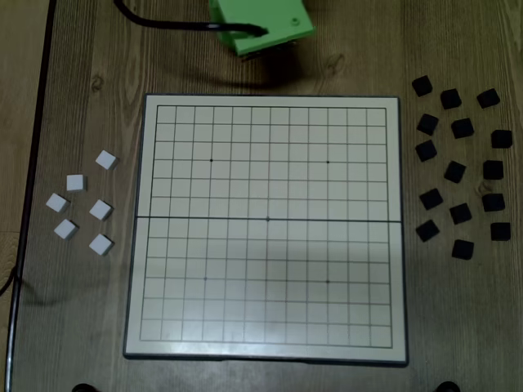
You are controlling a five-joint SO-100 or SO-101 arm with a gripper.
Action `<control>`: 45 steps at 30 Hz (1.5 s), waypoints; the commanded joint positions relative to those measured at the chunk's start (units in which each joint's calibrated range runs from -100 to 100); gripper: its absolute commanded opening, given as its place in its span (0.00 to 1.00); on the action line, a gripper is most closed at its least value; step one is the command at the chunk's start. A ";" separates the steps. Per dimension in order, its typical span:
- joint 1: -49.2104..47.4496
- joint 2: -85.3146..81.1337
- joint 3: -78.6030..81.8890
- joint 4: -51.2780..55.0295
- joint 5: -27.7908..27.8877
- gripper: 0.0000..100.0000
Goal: Grasp a White stone and put it on the board on position (0,0).
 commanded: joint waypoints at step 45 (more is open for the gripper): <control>20.41 73.20 -86.24 9.57 14.80 0.06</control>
